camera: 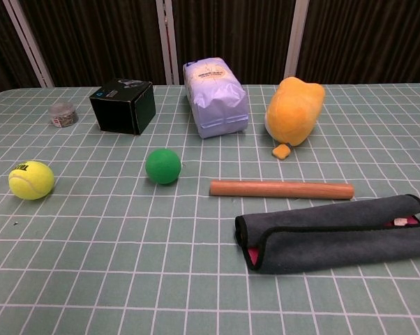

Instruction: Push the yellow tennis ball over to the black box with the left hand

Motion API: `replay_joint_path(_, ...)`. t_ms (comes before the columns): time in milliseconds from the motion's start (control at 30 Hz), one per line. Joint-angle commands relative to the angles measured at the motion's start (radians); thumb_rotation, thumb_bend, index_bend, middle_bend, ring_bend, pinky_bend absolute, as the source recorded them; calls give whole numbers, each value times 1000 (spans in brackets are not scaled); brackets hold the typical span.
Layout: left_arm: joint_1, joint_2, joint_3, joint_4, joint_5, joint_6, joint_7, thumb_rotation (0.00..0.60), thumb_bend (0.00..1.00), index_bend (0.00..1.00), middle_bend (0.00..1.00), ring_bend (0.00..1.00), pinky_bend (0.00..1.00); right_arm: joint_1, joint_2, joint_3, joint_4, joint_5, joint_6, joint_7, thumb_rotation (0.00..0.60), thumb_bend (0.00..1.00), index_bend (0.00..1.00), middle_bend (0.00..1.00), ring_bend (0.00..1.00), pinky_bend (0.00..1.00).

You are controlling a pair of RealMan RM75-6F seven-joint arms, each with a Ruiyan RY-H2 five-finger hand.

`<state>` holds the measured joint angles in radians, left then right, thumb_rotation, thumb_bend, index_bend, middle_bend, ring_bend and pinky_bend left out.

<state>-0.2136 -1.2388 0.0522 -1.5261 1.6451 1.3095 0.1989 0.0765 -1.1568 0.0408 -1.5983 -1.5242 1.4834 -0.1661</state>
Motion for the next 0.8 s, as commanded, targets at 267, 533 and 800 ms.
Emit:
replay_joint_path(267,-67,-103,-7,64,-91,-181,130,600,645,628,752,454,525,-6,12,0,0,-13,17,42,600,266,0,0,0,0)
replay_joint_path(533,-83,-117,-12,119,-111,-204,101,600,482,612,730,454,521,-5,18,0,4,-21,18,63,600,266,0,0,0,0)
replay_joint_path(800,-115,-134,-17,172,-113,-237,57,600,465,607,733,454,518,-4,16,0,7,-22,18,64,600,267,0,0,0,0)
